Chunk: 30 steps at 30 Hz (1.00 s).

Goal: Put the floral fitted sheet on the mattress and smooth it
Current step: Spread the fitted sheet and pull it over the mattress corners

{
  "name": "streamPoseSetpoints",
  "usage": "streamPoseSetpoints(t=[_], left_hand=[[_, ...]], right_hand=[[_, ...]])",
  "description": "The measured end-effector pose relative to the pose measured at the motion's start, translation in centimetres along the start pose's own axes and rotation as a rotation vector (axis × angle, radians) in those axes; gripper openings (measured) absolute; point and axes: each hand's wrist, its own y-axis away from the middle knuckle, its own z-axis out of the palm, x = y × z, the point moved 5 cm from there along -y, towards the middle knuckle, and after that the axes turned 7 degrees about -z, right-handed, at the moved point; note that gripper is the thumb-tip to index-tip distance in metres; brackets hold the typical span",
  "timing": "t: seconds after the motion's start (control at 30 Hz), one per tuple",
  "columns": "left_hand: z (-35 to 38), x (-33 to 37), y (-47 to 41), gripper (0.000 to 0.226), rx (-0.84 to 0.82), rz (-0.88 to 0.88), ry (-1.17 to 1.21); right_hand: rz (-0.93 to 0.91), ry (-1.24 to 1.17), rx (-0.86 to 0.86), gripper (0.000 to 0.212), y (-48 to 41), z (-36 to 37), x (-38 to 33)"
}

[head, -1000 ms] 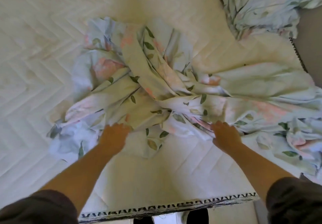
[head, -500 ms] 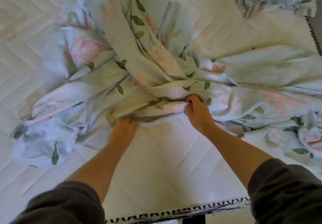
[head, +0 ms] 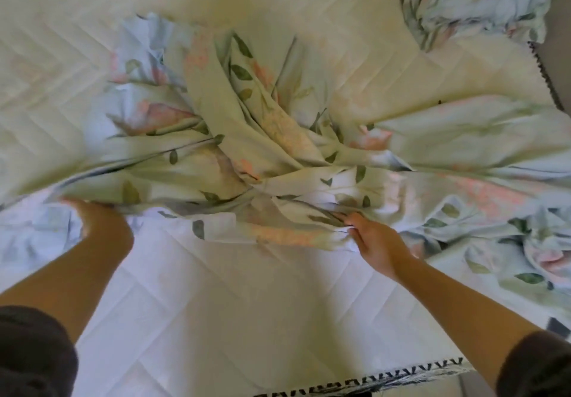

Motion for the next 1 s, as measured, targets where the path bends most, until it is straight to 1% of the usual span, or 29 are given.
streamPoseSetpoints(t=[0.03,0.07,0.1,0.13,0.2,0.23,0.27,0.3,0.33,0.37,0.4,0.43,0.47,0.5,0.53,0.57,0.6,0.67,0.7,0.73,0.77,0.83,0.87,0.93,0.97,1.0], left_hand=[[-0.9,0.4,1.2,0.023,-0.053,-0.038,0.152],[0.1,0.3,0.8,0.020,-0.116,-0.106,0.184],[0.9,0.3,0.8,0.023,-0.114,-0.096,0.421],[0.5,0.6,0.7,0.027,-0.038,-0.058,0.580],[0.9,-0.1,-0.1,0.031,-0.073,-0.122,0.942],[0.7,-0.6,0.3,0.035,-0.102,-0.156,0.991],[0.9,-1.5,0.8,0.040,-0.072,-0.143,0.998],[1.4,-2.9,1.5,0.042,-0.067,-0.080,0.902],[2.4,-4.6,2.2,0.039,-0.076,0.017,0.762],[3.2,-6.7,3.1,0.032,-0.126,0.074,0.590],[4.0,-8.7,3.9,0.022,-0.196,0.090,0.469],[5.0,-10.7,4.8,0.012,-0.291,0.080,0.284],[5.9,-12.5,5.5,0.015,-0.304,0.099,0.062],[6.4,-14.2,6.2,0.025,-0.333,0.114,-0.133],[6.9,-15.6,6.6,0.035,-0.371,0.110,-0.250],[7.6,-17.1,7.3,0.042,-0.452,0.070,-0.326],[8.3,-18.5,8.1,0.047,-0.537,0.003,-0.366],[9.6,-19.4,9.1,0.055,-0.694,-0.090,-0.414],[9.8,-18.8,9.6,0.057,-0.728,-0.071,-0.443],[9.7,-17.6,9.9,0.057,-0.717,-0.015,-0.436],[9.4,-15.8,10.5,0.053,-0.669,0.068,-0.402],[8.4,-10.7,11.3,0.040,-0.488,0.282,-0.251],[8.0,-8.0,12.0,0.033,-0.435,0.371,-0.150],[6.9,-2.8,13.3,0.022,-0.427,0.471,0.095],[6.0,-0.1,13.7,0.018,-0.447,0.482,0.241],[5.3,2.0,13.9,0.015,-0.474,0.456,0.404]], right_hand=[[0.011,-0.083,0.014,0.021,-0.2,0.5,-0.9],[0.037,-0.145,0.019,0.018,-0.6,0.8,-1.6],[0.074,-0.190,0.033,0.015,-1.0,1.2,-2.0],[0.129,-0.237,0.035,0.011,-1.3,1.5,-2.5],[0.307,-0.355,0.010,0.013,-1.7,1.9,-3.2],[0.381,-0.373,0.002,0.016,-1.9,2.1,-3.3],[0.410,-0.332,-0.028,0.016,-2.1,2.2,-3.7],[0.400,-0.244,-0.117,0.015,-2.2,2.5,-4.3],[0.368,-0.155,-0.254,0.014,-2.0,3.0,-5.3],[0.327,-0.089,-0.417,0.014,-1.5,3.8,-6.5],[0.286,-0.044,-0.581,0.016,-0.7,4.7,-7.6],[0.254,-0.006,-0.742,0.020,0.5,5.8,-8.7],[0.225,0.023,-0.891,0.025,1.9,6.8,-9.8],[0.205,0.033,-1.018,0.028,3.3,7.8,-10.9],[0.205,0.033,-1.091,0.027,4.4,8.6,-11.7],[0.226,0.032,-1.101,0.025,5.2,9.2,-12.4],[0.257,0.025,-1.048,0.023,5.4,9.8,-12.8],[0.361,-0.022,-0.856,0.023,5.0,10.2,-13.0],[0.394,-0.048,-0.787,0.025,4.8,10.3,-13.1],[0.404,-0.061,-0.750,0.028,4.5,10.4,-13.2],[0.406,-0.068,-0.738,0.030,4.5,10.8,-13.5],[0.403,-0.099,-0.729,0.031,4.6,11.2,-13.9],[0.420,-0.135,-0.715,0.030,4.9,11.0,-14.0],[0.458,-0.197,-0.606,0.029,5.6,10.2,-13.0],[0.468,-0.222,-0.532,0.027,6.1,9.4,-11.9],[0.477,-0.239,-0.467,0.023,6.4,8.6,-11.0]])
